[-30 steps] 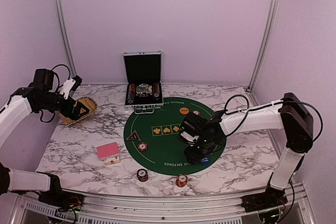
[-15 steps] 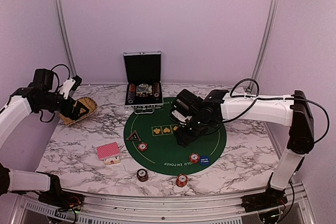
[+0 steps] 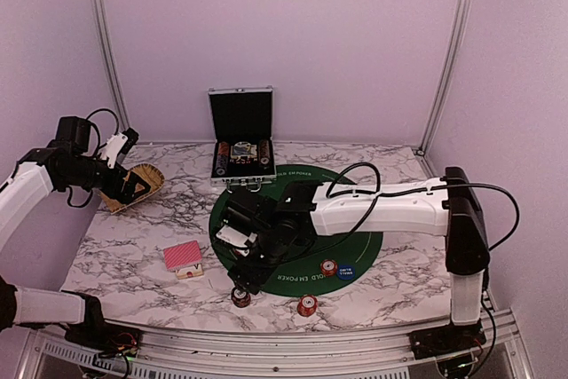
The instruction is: Distribute texas hold em gaming equipment
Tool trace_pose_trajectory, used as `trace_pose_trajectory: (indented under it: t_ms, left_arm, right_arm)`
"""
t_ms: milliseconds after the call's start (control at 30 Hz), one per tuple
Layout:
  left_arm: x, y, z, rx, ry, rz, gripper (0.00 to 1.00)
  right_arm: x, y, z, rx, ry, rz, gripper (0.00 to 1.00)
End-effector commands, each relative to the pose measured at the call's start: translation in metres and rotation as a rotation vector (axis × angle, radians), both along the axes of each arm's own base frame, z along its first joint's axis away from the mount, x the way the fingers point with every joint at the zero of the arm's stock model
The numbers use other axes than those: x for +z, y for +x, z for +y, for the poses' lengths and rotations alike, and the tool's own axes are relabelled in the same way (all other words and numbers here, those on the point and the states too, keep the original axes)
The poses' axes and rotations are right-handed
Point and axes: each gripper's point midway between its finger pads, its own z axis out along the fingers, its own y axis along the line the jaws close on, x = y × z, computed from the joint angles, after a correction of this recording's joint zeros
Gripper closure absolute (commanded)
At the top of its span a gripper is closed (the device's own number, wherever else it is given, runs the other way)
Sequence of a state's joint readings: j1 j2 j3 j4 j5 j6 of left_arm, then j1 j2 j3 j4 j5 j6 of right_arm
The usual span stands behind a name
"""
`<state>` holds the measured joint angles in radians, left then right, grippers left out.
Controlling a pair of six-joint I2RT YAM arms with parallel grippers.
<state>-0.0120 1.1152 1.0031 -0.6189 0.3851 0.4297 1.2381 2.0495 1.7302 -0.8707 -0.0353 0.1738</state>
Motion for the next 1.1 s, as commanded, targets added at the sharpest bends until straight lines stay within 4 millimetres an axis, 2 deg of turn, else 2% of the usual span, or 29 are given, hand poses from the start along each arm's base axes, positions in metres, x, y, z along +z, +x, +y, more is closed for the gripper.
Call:
trace_pose_trajectory:
  t_ms: [0,133,367,733,1067]
  left_arm:
    - [0.002,-0.008,0.000,-0.006,-0.005,0.008,0.01]
    - [0.002,-0.008,-0.001,-0.006,-0.009,0.010,0.01]
    - [0.003,-0.008,-0.001,-0.008,-0.010,0.008,0.01]
    - [0.004,-0.007,0.000,-0.006,-0.008,0.008,0.01]
    - [0.008,-0.007,0.000,-0.004,-0.009,-0.001,0.01]
  right_arm:
    - [-0.002,-0.016,0.018,0.093,0.005,0.023,0.21]
    - [-0.012,-0.019,0.023,0.107,-0.003,0.030,0.21]
    - [-0.017,-0.020,0.031,0.124,0.006,0.036,0.24]
    - [-0.022,-0.024,0.036,0.158,-0.008,0.039,0.39]
    - [-0.030,-0.029,0.034,0.176,-0.051,0.017,0.38]
